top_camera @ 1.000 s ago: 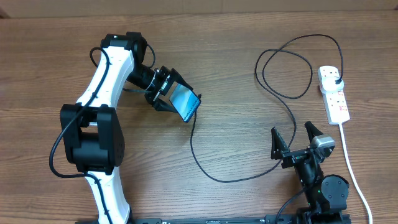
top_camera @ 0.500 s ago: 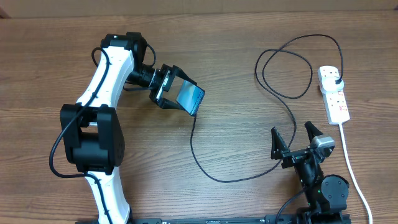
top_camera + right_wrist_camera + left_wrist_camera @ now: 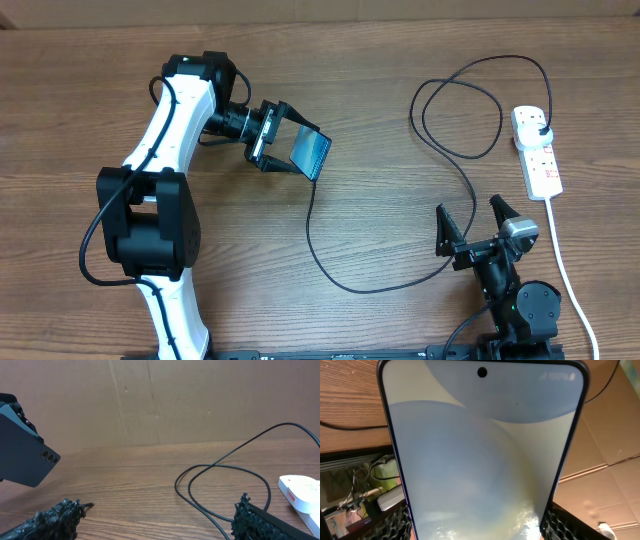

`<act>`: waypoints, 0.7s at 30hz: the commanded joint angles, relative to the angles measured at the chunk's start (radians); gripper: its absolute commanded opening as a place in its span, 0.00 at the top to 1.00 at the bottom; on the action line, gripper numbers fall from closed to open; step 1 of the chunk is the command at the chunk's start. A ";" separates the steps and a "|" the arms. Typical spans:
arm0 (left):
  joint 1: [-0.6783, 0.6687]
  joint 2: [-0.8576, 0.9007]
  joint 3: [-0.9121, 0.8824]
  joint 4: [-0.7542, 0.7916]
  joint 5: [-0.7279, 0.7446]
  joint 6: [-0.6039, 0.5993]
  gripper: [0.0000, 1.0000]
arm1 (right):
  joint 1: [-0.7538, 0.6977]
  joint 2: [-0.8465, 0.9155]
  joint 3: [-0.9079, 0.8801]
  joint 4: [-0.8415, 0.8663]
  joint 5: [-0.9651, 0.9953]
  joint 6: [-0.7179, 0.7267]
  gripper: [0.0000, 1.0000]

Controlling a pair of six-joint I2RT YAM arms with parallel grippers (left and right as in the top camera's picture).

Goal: Plug charger to phone and switch on socket

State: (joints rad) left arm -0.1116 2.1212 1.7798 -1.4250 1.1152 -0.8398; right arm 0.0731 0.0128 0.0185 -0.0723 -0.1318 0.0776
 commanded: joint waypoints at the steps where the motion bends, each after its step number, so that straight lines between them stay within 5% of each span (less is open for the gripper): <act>1: -0.007 -0.005 0.031 -0.004 0.037 -0.004 0.50 | 0.005 -0.010 -0.011 0.003 -0.003 0.003 0.00; 21: -0.007 -0.005 0.031 -0.004 -0.009 0.021 0.48 | 0.005 -0.010 -0.011 0.003 -0.003 0.003 0.00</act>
State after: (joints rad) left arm -0.1116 2.1212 1.7798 -1.4250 1.0855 -0.8387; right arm 0.0727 0.0128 0.0185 -0.0719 -0.1314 0.0780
